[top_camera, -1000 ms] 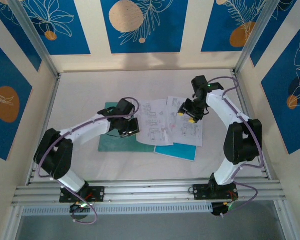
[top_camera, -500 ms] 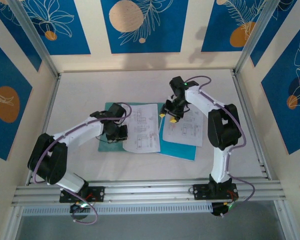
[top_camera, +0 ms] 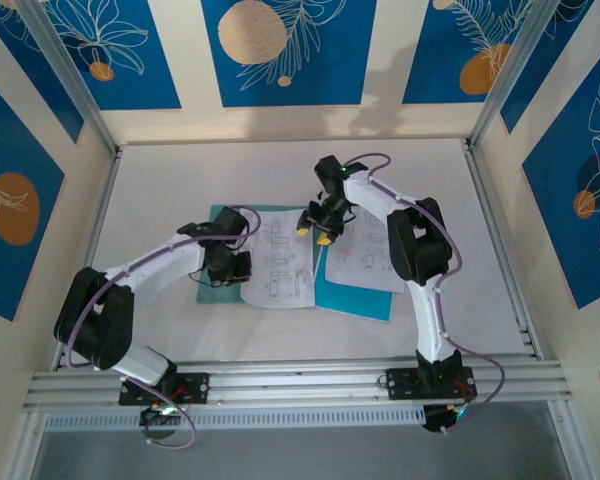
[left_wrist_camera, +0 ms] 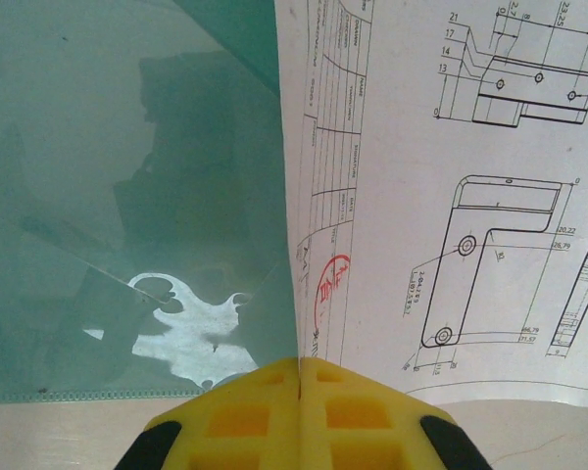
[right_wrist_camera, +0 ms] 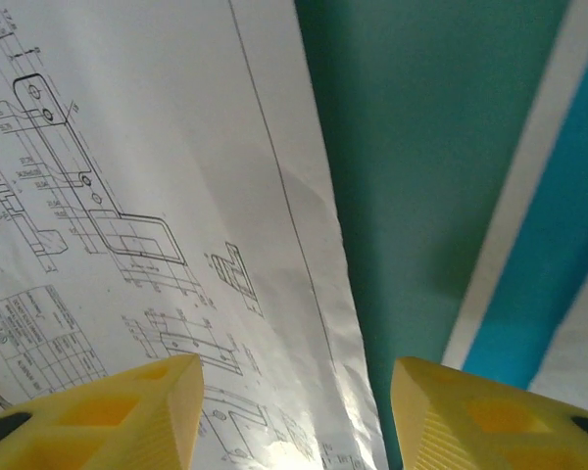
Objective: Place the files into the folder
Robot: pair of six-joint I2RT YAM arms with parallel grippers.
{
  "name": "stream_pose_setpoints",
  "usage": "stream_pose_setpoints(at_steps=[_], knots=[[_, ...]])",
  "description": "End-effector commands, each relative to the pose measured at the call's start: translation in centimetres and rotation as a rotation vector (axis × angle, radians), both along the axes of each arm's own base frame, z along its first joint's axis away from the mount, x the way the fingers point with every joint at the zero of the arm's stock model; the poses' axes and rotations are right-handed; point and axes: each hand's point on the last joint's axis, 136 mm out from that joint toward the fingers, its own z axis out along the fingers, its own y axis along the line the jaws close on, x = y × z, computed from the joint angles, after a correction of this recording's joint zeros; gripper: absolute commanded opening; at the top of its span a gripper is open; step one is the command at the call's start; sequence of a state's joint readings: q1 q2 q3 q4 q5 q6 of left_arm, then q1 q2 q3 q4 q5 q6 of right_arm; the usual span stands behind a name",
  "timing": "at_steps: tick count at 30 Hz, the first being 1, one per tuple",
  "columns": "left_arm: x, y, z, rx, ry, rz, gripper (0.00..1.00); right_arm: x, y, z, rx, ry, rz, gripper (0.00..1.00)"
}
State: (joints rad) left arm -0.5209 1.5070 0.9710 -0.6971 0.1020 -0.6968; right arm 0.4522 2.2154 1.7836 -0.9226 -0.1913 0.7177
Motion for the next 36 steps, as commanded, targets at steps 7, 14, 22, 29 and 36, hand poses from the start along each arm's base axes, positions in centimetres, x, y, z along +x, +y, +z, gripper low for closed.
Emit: stream_pose_setpoints(at_steps=[7, 14, 22, 29, 36], knots=[[-0.5, 0.9, -0.2, 0.02, 0.016, 0.001, 0.0, 0.3, 0.9, -1.1, 0.019, 0.015, 0.031, 0.55], [-0.5, 0.7, -0.6, 0.01, 0.025, 0.008, 0.0, -0.1, 1.7, -1.6, 0.039, 0.03, 0.045, 0.55], [-0.5, 0.7, -0.7, 0.006, 0.027, 0.012, 0.0, -0.2, 3.1, -0.5, 0.112, 0.018, 0.07, 0.55], [-0.7, 0.7, -0.8, 0.008, 0.029, 0.014, 0.0, -0.7, 3.6, 1.7, 0.175, -0.003, 0.067, 0.54], [-0.8, 0.9, -1.0, 0.012, 0.033, 0.018, 0.0, -2.4, 4.7, 4.5, 0.302, 0.008, 0.061, 0.53]])
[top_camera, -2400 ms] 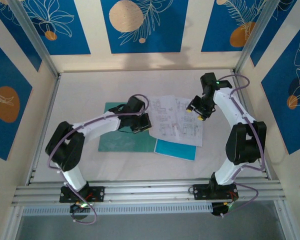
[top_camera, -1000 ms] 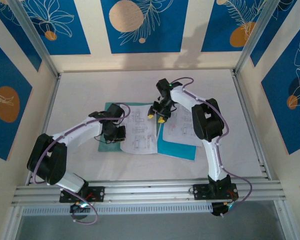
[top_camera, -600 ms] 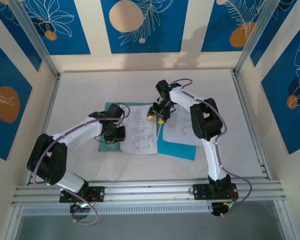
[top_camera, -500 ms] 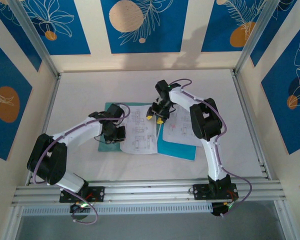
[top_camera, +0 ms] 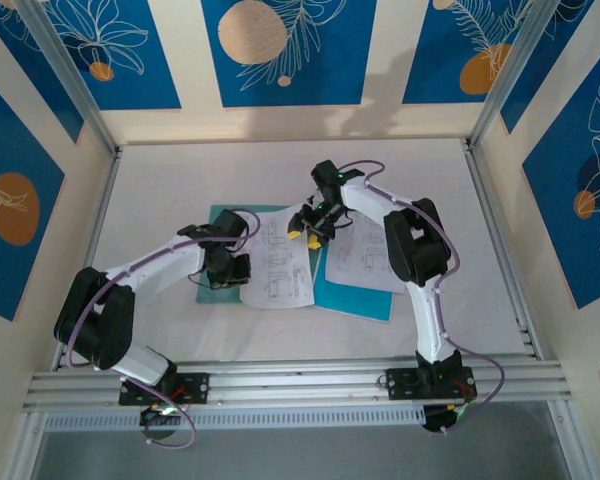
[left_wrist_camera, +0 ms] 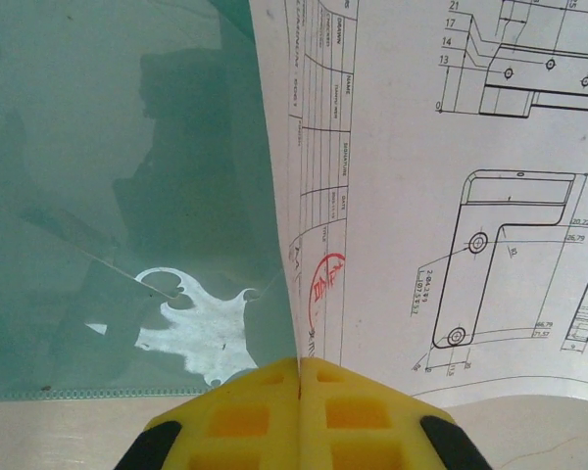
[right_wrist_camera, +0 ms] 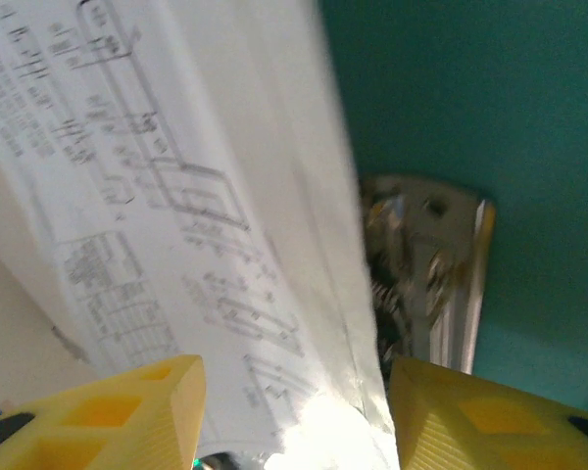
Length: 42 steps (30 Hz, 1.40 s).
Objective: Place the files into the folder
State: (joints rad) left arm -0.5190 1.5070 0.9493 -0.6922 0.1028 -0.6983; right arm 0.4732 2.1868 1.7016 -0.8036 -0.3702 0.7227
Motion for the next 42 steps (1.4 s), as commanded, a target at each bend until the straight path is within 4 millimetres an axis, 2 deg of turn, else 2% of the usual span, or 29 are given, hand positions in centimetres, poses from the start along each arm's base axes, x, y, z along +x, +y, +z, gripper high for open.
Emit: stream_pose_setpoints(at_steps=[1, 16, 24, 35, 42], knots=[[-0.3, 0.5, -0.4, 0.005, 0.019, 0.016, 0.0, -1.2, 1.6, 3.8, 0.125, -0.009, 0.014, 0.53], [-0.9, 1.1, -1.4, 0.013, 0.036, 0.076, 0.0, -7.4, 0.7, 1.7, 0.109, 0.032, 0.077, 0.51], [-1.2, 1.3, -1.8, 0.016, 0.042, 0.098, 0.0, -10.4, 1.3, 0.8, 0.08, 0.038, 0.133, 0.47], [-1.1, 1.1, -1.9, 0.005, 0.044, 0.104, 0.0, -11.7, 1.9, -0.5, 0.048, 0.044, 0.155, 0.35], [-1.1, 1.1, -1.8, 0.004, 0.041, 0.101, 0.0, -11.9, 1.1, -1.3, -0.015, 0.035, 0.167, 0.17]])
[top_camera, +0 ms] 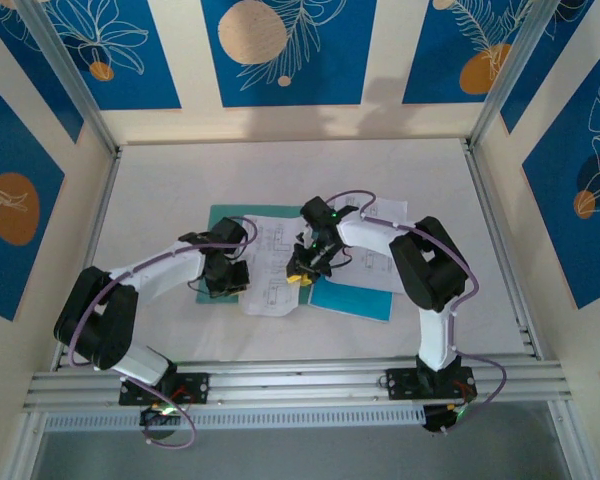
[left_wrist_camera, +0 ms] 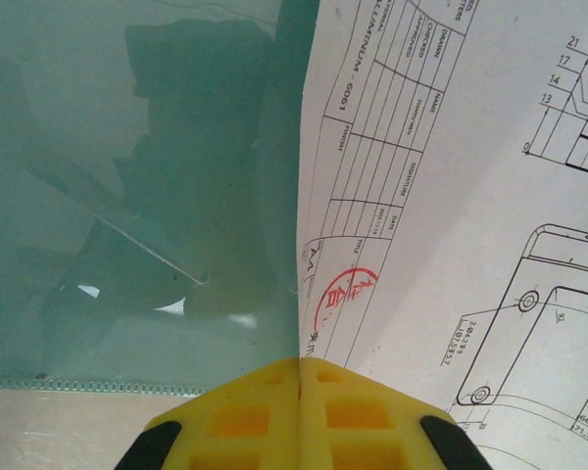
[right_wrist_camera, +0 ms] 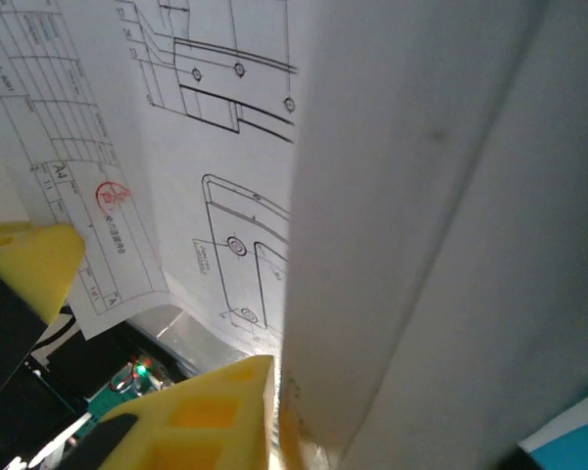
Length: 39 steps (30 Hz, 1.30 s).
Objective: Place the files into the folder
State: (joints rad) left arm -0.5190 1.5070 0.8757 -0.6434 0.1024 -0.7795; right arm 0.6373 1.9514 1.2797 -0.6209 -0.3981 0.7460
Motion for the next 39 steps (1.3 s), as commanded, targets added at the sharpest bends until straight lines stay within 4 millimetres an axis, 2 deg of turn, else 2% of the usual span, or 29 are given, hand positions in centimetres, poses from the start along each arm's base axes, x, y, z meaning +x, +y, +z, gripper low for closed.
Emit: stream_pose_setpoints(at_steps=[1, 8, 12, 15, 17, 18, 21, 27, 34, 39], knots=[[0.0, 0.5, 0.1, 0.003, 0.0, 0.021, 0.0, -0.6, -0.7, -0.2, -0.042, -0.004, 0.019, 0.15], [0.3, 0.7, 0.8, 0.016, -0.01, 0.01, 0.0, -0.1, -2.2, 0.1, -0.113, -0.074, 0.044, 0.01], [0.4, 1.1, 1.1, 0.032, -0.014, 0.013, 0.01, 0.4, -3.2, 0.3, -0.14, -0.112, 0.052, 0.0], [0.7, 2.1, 2.0, 0.055, -0.026, 0.031, 0.26, 1.2, -4.2, 0.5, -0.164, -0.147, 0.059, 0.0], [0.7, 3.0, 2.5, 0.067, -0.029, 0.052, 0.35, 1.8, -4.8, 0.9, -0.178, -0.18, 0.061, 0.0], [0.7, 3.6, 2.6, 0.072, -0.024, 0.068, 0.36, 2.2, -5.2, 1.2, -0.186, -0.2, 0.064, 0.0], [0.3, 5.5, 2.5, 0.071, 0.002, 0.122, 0.36, 3.5, -6.2, 2.1, -0.217, -0.265, 0.078, 0.0], [-1.1, 9.0, 1.1, 0.051, 0.078, 0.257, 0.28, 5.8, -8.1, 4.7, -0.271, -0.407, 0.113, 0.0], [-1.7, 10.8, -0.5, 0.011, 0.125, 0.348, 0.18, 6.6, -9.0, 7.1, -0.287, -0.486, 0.109, 0.0], [-1.9, 11.4, -1.3, 0.013, 0.145, 0.365, 0.12, 6.2, -9.2, 8.4, -0.301, -0.527, 0.114, 0.0]])
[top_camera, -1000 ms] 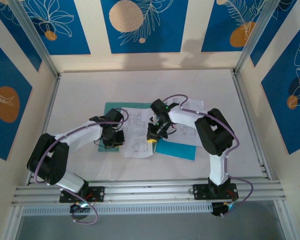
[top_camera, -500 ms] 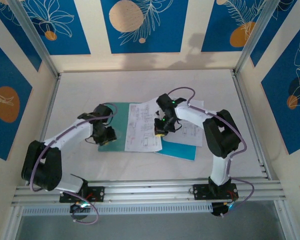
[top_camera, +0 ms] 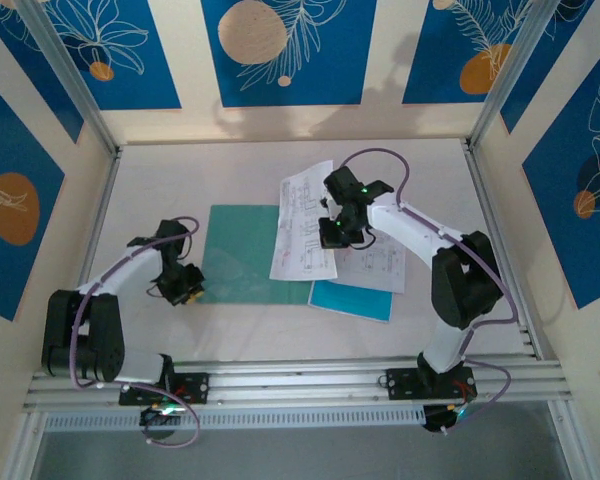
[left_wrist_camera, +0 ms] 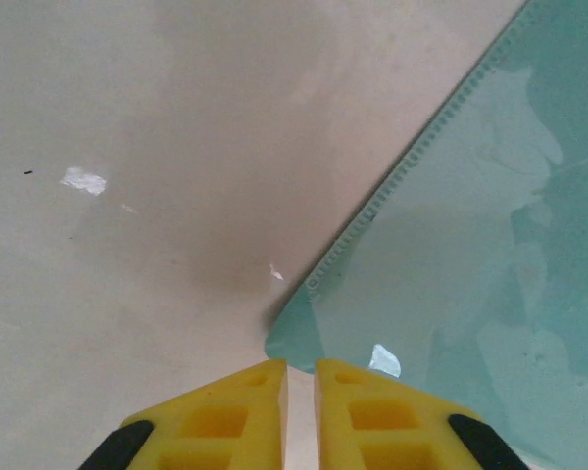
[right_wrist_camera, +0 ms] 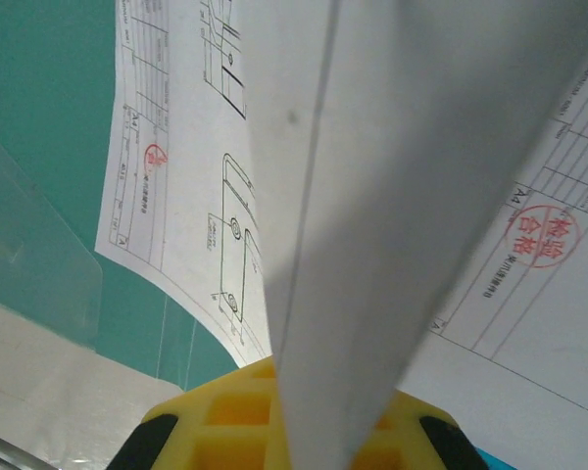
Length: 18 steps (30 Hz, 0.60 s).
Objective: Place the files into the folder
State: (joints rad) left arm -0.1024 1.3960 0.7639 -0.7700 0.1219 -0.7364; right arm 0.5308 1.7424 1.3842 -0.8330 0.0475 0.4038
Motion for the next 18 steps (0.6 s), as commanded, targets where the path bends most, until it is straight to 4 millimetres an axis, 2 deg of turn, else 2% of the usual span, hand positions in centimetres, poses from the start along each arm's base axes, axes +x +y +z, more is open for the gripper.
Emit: stream_pose_setpoints(at_steps=[1, 5, 11, 18], knots=[[-0.4, 0.1, -0.6, -0.016, 0.023, -0.004, 0.11, -0.4, -0.5, 2.0, -0.027, -0.053, 0.025, 0.0], [-0.5, 0.0, -1.2, -0.019, 0.03, -0.006, 0.06, -1.2, -0.4, 2.6, -0.038, -0.06, 0.035, 0.0], [-0.7, 0.2, -1.6, -0.01, 0.033, -0.006, 0.01, -2.7, 1.3, 2.7, -0.041, -0.052, 0.065, 0.0], [-0.9, 0.4, -1.3, -0.004, 0.021, -0.008, 0.0, -2.9, 3.1, 2.9, -0.057, -0.072, 0.082, 0.0]])
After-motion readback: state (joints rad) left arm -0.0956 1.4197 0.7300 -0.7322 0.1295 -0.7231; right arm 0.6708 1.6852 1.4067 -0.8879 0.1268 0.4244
